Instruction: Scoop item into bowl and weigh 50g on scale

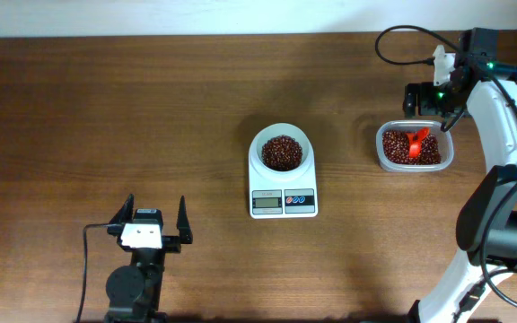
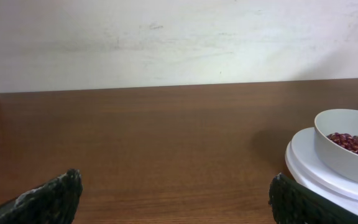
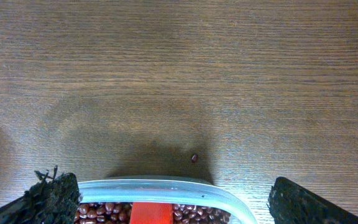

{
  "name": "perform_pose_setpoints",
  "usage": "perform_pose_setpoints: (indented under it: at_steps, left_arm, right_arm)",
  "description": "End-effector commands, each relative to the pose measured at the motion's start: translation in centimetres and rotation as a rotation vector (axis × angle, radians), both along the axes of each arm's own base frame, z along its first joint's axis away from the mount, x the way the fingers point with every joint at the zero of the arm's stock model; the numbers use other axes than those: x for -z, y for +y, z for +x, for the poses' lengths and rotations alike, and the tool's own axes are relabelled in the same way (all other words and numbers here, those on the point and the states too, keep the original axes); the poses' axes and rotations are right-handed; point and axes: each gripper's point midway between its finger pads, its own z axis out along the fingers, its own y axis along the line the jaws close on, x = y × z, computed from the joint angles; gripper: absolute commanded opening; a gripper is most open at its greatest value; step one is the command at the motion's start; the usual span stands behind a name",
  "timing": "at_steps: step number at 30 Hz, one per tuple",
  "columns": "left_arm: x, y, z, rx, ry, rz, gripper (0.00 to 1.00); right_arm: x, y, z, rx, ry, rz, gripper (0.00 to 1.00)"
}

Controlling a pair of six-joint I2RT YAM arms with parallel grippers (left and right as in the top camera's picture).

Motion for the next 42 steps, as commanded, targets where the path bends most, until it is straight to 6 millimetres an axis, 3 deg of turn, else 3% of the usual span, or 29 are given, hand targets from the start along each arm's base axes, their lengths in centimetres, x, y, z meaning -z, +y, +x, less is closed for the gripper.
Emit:
perform_pose_setpoints:
  at_steps: [1,4,6,12,17,21,28,31,34,37,42]
  left_arm:
    - [0.0,-0.1,0.0,0.012,-0.001,0.015,0.99]
    - [0.0,-0.1,0.0,0.012,-0.001,0.015,0.99]
    - [0.0,-0.1,0.0,0.012,-0.001,0.015,0.99]
    - [0.0,-0.1,0.0,0.012,-0.001,0.015,0.99]
    - [0.0,-0.1,0.0,0.012,-0.001,0.015,0.99]
    - [0.0,-0.1,0.0,0.012,-0.001,0.015,0.99]
    - [0.0,-0.1,0.0,0.012,-0.001,0.015,0.99]
    - [0.0,-0.1,0.0,0.012,-0.001,0.015,0.99]
    - [0.0,-0.1,0.0,0.012,-0.001,0.015,0.99]
    - [0.0,-0.1,0.0,0.012,-0.001,0.015,0.99]
    - [0.0,-0.1,0.0,0.012,-0.001,0.015,0.99]
  right_arm:
    - [-0.3,-0.4,0.3,0.013,-0.009,-0.004,0.99]
    - [-1.1,-0.3,0.3,0.011,-0.026,-0.007,0.99]
    - [-2.7,-0.1,0.3,0.007,-0.061,-0.013,0.98]
    - [-10.4,0.1,-0.7,0.008,-0.223,-0.042,0.99]
    - [-19.4,0.6,-3.5,0.008,-0.422,-0.078,0.99]
    - [-25.3,1.1,-6.5,0.008,-0.563,-0.103,0.99]
    - [-30.4,1.8,-10.2,0.008,-0.698,-0.127,0.99]
    - [-31.0,1.9,-10.9,0.008,-0.712,-0.130,0.99]
    - [-30.2,1.9,-10.9,0.008,-0.693,-0.126,0.99]
    - [-27.1,2.3,-12.0,0.001,-0.586,-0.109,0.99]
    - [-18.9,2.5,-13.1,0.000,-0.398,-0.077,0.99]
